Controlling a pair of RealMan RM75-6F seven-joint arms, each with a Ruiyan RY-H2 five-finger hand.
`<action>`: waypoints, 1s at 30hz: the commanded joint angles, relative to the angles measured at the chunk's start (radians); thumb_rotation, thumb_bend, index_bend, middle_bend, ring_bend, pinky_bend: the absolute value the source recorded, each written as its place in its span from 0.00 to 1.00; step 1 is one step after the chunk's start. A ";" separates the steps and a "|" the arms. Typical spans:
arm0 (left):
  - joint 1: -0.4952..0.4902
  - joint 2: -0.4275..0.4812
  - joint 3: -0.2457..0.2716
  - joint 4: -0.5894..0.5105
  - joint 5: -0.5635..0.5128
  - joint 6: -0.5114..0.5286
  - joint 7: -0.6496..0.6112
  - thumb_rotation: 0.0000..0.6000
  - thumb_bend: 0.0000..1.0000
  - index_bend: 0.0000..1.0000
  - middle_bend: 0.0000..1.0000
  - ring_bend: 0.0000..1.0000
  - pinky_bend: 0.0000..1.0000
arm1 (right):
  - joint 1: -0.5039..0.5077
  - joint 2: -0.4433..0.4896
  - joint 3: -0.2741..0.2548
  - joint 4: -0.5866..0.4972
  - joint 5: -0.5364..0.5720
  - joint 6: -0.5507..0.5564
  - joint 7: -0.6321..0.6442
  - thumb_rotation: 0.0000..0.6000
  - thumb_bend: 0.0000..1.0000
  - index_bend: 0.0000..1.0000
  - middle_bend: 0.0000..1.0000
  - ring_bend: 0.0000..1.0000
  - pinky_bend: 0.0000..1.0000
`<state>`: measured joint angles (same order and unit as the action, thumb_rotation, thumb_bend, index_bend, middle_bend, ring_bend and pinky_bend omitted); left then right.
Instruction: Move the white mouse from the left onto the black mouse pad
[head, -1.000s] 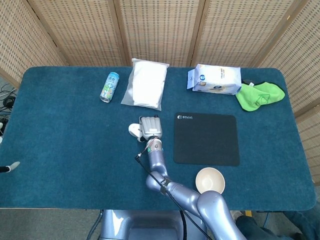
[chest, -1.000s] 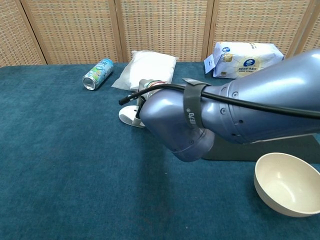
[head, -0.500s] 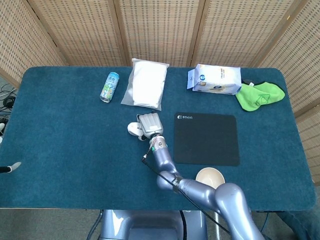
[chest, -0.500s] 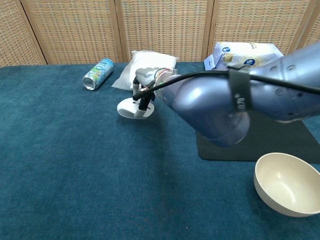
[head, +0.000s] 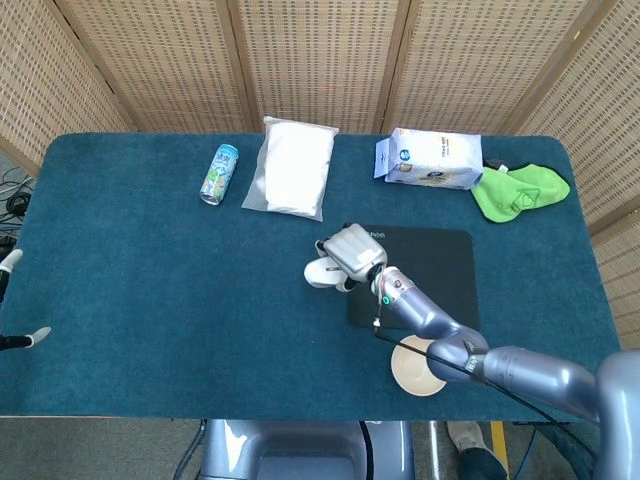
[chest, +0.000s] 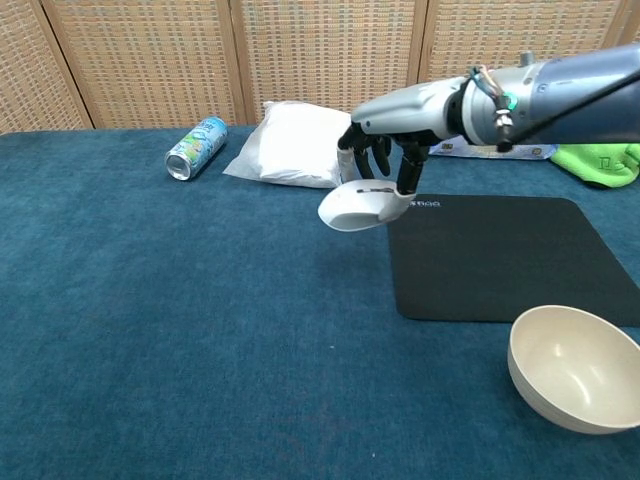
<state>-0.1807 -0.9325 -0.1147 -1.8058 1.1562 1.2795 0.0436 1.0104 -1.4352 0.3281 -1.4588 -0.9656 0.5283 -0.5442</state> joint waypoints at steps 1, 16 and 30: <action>-0.004 -0.010 0.001 -0.004 -0.007 0.004 0.024 1.00 0.06 0.00 0.00 0.00 0.00 | -0.083 0.105 -0.068 -0.057 -0.298 -0.080 0.167 1.00 0.92 0.46 0.53 0.43 0.28; -0.024 -0.061 -0.005 0.001 -0.075 0.009 0.144 1.00 0.06 0.00 0.00 0.00 0.00 | 0.044 0.126 -0.451 0.266 -1.096 0.315 0.882 1.00 1.00 0.47 0.52 0.43 0.39; -0.056 -0.105 -0.013 0.021 -0.155 -0.014 0.231 1.00 0.06 0.00 0.00 0.00 0.00 | 0.120 -0.098 -0.667 1.012 -1.342 0.727 1.046 1.00 1.00 0.47 0.50 0.39 0.41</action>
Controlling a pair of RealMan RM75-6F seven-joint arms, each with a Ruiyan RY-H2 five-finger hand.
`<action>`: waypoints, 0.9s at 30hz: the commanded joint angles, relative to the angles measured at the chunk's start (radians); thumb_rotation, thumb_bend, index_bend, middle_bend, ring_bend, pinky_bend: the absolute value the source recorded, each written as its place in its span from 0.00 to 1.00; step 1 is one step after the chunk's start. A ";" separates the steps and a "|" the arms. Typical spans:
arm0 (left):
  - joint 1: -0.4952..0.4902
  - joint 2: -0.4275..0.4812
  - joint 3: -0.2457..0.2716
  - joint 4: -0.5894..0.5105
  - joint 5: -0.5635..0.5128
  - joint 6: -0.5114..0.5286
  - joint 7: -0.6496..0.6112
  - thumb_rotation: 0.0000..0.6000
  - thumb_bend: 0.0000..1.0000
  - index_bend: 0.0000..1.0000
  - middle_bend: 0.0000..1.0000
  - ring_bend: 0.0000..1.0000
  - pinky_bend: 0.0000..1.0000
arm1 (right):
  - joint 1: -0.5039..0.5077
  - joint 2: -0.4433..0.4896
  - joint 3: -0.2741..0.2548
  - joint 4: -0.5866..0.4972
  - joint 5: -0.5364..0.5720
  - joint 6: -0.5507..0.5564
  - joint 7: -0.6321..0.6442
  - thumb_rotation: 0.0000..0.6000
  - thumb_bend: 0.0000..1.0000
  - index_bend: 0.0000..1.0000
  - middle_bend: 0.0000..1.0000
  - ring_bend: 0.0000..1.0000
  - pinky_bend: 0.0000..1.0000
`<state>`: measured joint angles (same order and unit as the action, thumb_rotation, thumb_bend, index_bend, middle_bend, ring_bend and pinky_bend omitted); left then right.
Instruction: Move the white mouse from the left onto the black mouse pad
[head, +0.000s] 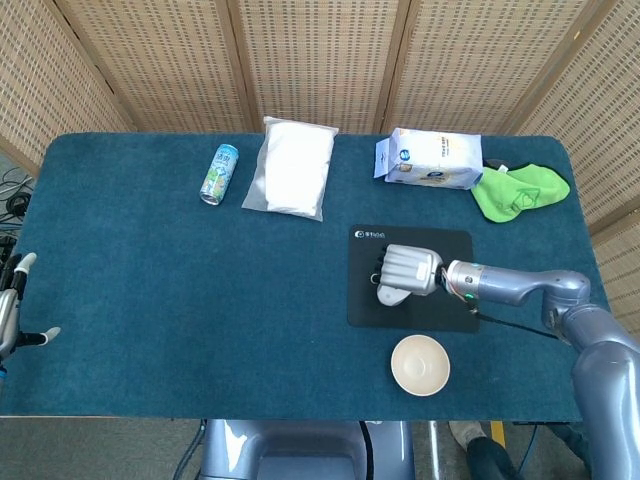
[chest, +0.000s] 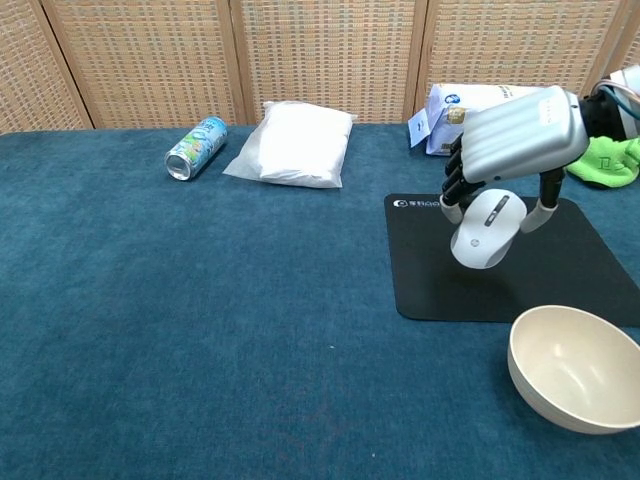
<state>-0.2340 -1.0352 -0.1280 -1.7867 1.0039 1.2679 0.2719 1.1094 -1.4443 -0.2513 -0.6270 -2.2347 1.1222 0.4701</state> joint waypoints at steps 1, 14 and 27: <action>-0.003 -0.003 0.000 0.003 -0.004 -0.004 0.004 1.00 0.06 0.00 0.00 0.00 0.00 | 0.020 -0.098 -0.096 0.207 -0.076 0.149 0.027 1.00 1.00 0.47 0.49 0.39 0.41; -0.005 -0.005 0.002 0.007 -0.006 -0.002 0.004 1.00 0.06 0.00 0.00 0.00 0.00 | 0.015 -0.181 -0.180 0.417 -0.067 0.234 -0.014 1.00 1.00 0.47 0.46 0.34 0.41; -0.010 -0.006 0.002 0.013 -0.018 -0.011 0.005 1.00 0.06 0.00 0.00 0.00 0.00 | 0.010 -0.201 -0.232 0.483 -0.037 0.155 -0.112 1.00 0.90 0.28 0.12 0.07 0.38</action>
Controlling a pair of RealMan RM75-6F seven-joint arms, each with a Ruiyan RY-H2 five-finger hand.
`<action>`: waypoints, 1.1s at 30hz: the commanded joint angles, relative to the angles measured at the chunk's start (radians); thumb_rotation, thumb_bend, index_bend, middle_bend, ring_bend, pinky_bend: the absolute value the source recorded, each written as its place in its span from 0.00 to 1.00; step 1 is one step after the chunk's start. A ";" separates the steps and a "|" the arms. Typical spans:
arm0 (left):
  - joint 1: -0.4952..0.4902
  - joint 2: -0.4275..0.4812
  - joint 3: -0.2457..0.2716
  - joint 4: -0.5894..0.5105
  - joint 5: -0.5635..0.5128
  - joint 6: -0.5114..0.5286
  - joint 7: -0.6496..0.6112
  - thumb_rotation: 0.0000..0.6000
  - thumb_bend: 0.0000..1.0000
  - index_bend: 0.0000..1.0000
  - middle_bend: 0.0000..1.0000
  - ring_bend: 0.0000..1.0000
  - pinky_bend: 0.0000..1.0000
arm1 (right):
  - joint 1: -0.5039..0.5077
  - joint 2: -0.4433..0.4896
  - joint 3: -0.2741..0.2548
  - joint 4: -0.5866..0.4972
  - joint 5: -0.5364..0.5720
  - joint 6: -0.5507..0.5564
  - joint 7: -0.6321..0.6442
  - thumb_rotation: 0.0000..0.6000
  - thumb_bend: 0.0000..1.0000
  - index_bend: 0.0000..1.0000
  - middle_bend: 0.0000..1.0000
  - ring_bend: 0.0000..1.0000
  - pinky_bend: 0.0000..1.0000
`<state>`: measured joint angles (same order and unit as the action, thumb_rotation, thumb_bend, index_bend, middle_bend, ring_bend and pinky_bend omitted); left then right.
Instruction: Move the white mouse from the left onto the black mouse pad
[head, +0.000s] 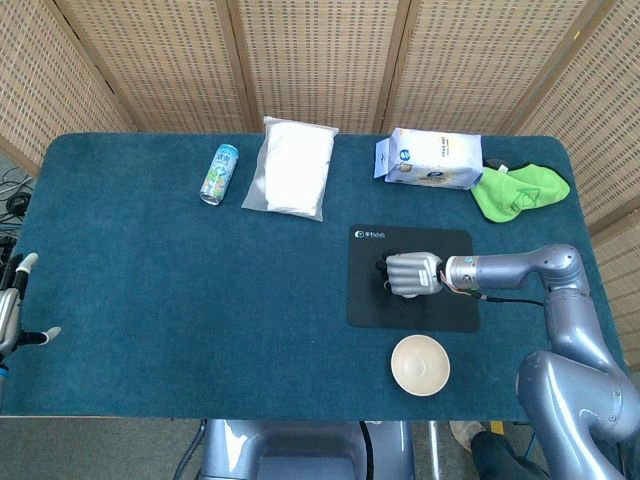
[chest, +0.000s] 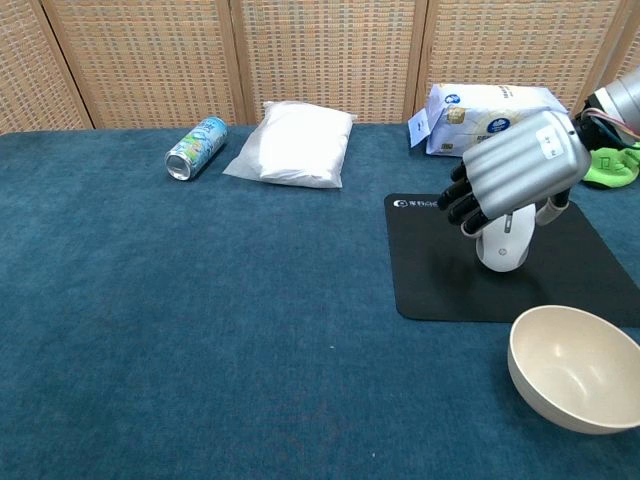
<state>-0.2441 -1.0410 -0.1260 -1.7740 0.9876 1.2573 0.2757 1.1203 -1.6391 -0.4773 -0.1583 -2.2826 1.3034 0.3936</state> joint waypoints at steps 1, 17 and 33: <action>-0.001 -0.001 0.000 0.001 -0.003 0.000 0.002 1.00 0.06 0.00 0.00 0.00 0.00 | -0.002 -0.009 -0.006 0.017 0.018 -0.047 -0.052 1.00 0.80 0.21 0.06 0.03 0.34; -0.007 -0.002 0.000 0.005 -0.016 -0.011 0.003 1.00 0.06 0.00 0.00 0.00 0.00 | 0.001 -0.006 -0.008 -0.004 0.084 -0.071 -0.144 1.00 0.13 0.00 0.00 0.00 0.03; 0.019 0.031 0.014 -0.028 0.066 0.019 -0.060 1.00 0.06 0.00 0.00 0.00 0.00 | -0.138 0.215 0.238 -0.390 0.409 -0.023 -0.229 1.00 0.13 0.00 0.00 0.00 0.03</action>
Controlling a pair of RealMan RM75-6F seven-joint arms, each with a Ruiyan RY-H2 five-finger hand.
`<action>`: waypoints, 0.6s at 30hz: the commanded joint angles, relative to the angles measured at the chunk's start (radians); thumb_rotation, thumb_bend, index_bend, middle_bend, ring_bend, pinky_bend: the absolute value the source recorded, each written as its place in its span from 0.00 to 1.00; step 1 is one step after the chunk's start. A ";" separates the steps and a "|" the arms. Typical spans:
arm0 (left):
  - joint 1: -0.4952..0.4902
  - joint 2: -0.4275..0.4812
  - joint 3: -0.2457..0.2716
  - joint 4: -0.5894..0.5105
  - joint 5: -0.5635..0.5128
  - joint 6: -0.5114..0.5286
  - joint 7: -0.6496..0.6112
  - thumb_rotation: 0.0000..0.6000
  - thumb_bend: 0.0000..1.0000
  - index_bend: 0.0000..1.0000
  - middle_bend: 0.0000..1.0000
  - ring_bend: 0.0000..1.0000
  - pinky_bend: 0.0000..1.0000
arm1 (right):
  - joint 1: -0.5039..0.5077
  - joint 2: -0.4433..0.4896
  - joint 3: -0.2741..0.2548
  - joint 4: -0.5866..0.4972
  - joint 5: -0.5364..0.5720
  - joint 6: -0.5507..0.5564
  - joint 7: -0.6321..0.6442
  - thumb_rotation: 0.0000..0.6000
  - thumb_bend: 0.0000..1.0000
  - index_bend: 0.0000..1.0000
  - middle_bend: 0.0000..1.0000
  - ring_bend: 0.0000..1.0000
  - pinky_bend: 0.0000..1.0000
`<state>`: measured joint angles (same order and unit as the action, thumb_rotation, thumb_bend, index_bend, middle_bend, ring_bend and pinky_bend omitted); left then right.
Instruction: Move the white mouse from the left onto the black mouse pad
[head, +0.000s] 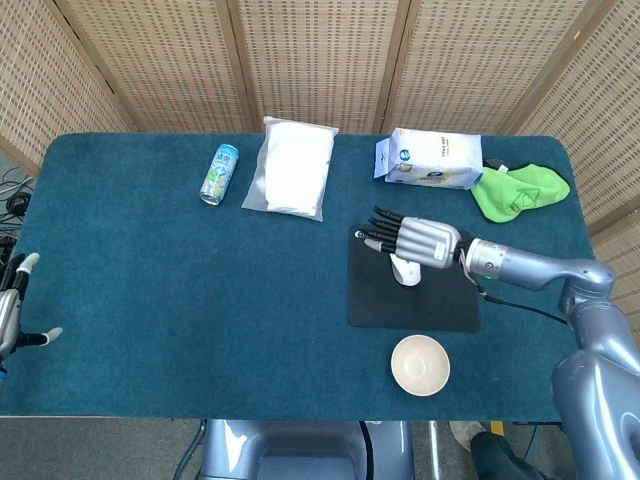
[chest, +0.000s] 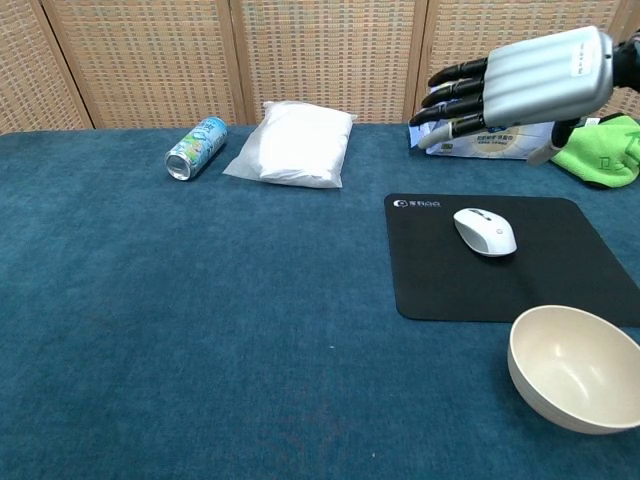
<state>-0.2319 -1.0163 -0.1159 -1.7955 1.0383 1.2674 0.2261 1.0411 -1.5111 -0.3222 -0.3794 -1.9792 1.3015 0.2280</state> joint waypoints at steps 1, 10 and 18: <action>0.009 0.008 0.006 -0.008 0.023 0.012 -0.014 1.00 0.06 0.00 0.00 0.00 0.00 | -0.067 0.109 0.096 -0.219 0.125 -0.032 -0.095 1.00 0.13 0.00 0.00 0.00 0.03; 0.042 0.029 0.029 -0.034 0.121 0.058 -0.058 1.00 0.06 0.00 0.00 0.00 0.00 | -0.236 0.305 0.245 -0.771 0.414 -0.079 -0.373 1.00 0.13 0.00 0.00 0.00 0.03; 0.076 0.034 0.057 -0.044 0.215 0.111 -0.081 1.00 0.06 0.00 0.00 0.00 0.00 | -0.424 0.347 0.280 -0.980 0.536 0.061 -0.495 1.00 0.08 0.00 0.00 0.00 0.03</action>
<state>-0.1678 -0.9827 -0.0681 -1.8365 1.2317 1.3608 0.1508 0.7056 -1.1936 -0.0666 -1.2727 -1.4990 1.2959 -0.2285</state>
